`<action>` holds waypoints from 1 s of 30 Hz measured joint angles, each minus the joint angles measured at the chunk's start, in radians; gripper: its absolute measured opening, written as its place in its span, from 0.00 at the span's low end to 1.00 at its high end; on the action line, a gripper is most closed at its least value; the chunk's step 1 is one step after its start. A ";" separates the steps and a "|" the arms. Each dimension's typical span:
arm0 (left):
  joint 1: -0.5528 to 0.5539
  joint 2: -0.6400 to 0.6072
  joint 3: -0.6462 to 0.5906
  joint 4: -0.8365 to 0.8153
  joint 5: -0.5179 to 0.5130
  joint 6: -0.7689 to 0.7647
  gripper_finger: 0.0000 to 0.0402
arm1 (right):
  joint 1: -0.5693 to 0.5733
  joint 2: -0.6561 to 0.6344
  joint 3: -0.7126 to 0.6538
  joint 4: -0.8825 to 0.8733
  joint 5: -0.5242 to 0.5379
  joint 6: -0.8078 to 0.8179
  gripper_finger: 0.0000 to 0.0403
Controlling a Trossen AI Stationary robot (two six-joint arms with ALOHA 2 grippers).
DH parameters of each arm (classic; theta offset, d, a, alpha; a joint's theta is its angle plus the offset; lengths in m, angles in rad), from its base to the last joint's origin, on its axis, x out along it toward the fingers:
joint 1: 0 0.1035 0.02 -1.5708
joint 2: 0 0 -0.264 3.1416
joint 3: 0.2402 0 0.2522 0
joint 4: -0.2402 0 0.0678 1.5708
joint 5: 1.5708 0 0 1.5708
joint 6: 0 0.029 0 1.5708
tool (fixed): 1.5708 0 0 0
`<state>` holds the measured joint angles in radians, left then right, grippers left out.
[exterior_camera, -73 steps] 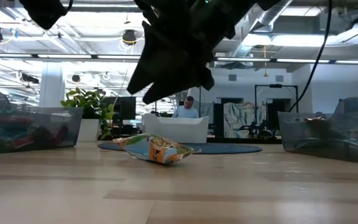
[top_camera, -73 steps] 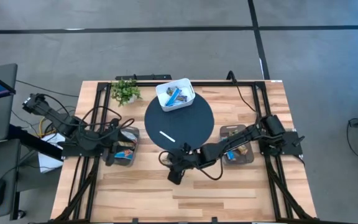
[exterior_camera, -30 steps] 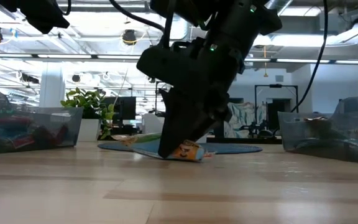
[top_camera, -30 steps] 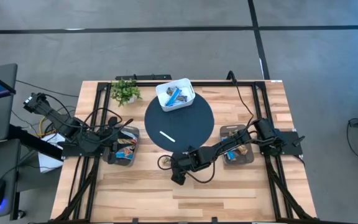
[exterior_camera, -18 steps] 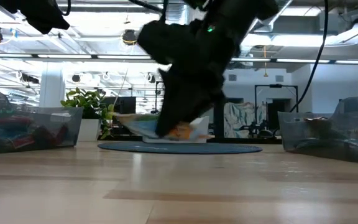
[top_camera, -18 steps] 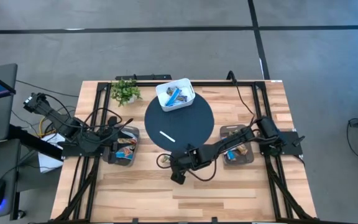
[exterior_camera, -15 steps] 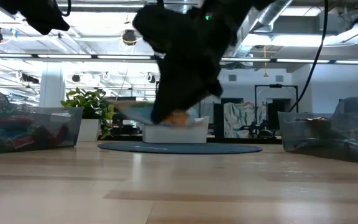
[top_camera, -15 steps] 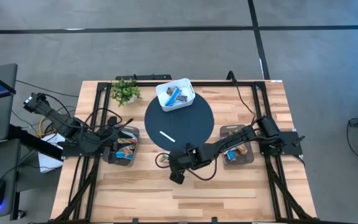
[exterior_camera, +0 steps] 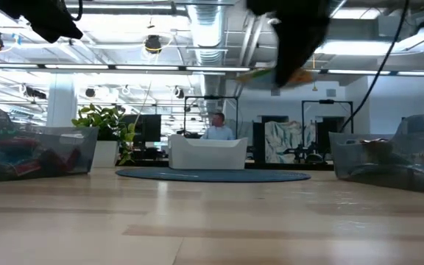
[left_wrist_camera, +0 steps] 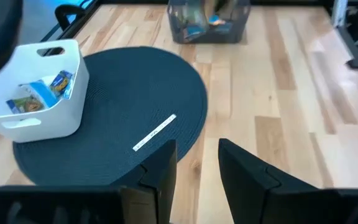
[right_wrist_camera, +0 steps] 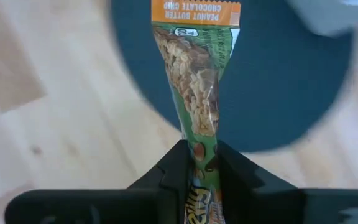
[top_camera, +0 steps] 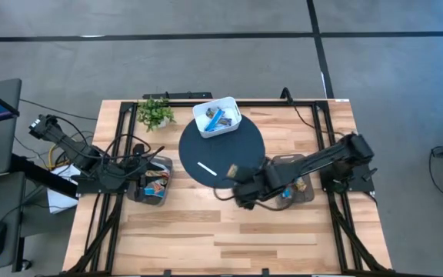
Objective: Pick and place Granola Bars by type
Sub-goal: Put the yellow granola bar into the right black bin
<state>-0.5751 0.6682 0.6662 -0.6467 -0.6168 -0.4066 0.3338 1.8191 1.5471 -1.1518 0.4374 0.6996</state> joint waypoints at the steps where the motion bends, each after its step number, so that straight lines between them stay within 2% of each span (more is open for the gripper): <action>1: 0.000 0.002 0.000 -0.002 0.000 0.000 0.28 | 0.005 -0.023 -0.006 -0.039 0.024 0.037 0.14; 7: 0.001 0.009 -0.001 0.001 -0.001 -0.007 0.28 | 0.041 -0.172 -0.105 -0.261 0.060 0.304 0.14; 12: 0.001 0.017 0.000 0.001 -0.029 -0.008 0.28 | 0.069 -0.255 -0.213 -0.287 0.046 0.529 0.14; 15: 0.001 0.025 -0.001 0.002 -0.042 -0.008 0.28 | 0.080 -0.271 -0.280 -0.276 -0.008 0.618 0.14; 20: 0.001 0.028 0.000 0.002 -0.053 -0.007 0.28 | 0.088 -0.264 -0.375 -0.222 -0.112 0.665 0.14; 22: 0.001 0.028 0.000 0.002 -0.053 -0.007 0.28 | 0.088 -0.260 -0.403 -0.166 -0.122 0.666 0.14; 30: 0.001 0.028 0.000 0.005 -0.054 -0.007 0.28 | 0.066 -0.260 -0.413 -0.229 -0.128 0.690 0.14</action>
<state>-0.5743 0.6960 0.6659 -0.6418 -0.6709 -0.4133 0.4000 1.5589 1.1339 -1.3812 0.3094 1.3895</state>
